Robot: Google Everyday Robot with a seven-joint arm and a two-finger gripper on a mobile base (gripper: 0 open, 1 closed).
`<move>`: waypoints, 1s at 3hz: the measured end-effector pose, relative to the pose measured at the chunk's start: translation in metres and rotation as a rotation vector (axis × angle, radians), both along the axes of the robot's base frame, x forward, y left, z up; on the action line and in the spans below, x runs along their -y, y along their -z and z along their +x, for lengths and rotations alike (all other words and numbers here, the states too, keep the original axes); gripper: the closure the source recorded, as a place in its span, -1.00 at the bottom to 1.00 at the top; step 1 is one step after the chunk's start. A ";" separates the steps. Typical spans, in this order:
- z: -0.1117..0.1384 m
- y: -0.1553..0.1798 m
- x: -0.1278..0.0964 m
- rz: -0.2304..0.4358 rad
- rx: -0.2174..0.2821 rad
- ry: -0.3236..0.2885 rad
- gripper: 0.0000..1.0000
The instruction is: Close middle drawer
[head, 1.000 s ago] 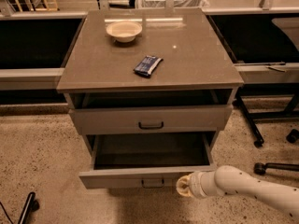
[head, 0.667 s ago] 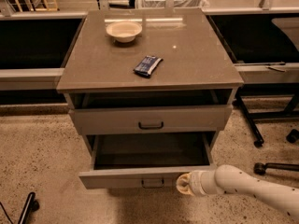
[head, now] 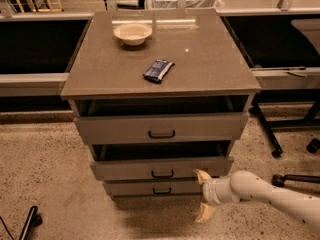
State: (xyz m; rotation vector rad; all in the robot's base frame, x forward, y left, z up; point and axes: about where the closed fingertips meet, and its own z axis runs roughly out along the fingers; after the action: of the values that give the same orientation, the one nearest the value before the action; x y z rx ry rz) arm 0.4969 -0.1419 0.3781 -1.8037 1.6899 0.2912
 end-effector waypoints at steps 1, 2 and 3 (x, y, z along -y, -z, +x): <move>0.000 0.000 0.000 0.001 -0.002 -0.003 -1.00; -0.003 0.006 -0.005 -0.019 -0.029 -0.004 -0.63; 0.011 0.014 -0.011 -0.026 -0.045 -0.014 -0.17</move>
Offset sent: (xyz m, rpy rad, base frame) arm -0.0058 0.0095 -0.0120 -0.0509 0.0640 0.0003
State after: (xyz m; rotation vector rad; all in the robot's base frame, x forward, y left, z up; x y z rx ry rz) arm 0.5078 -0.1311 0.3646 -1.8407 1.7196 0.3192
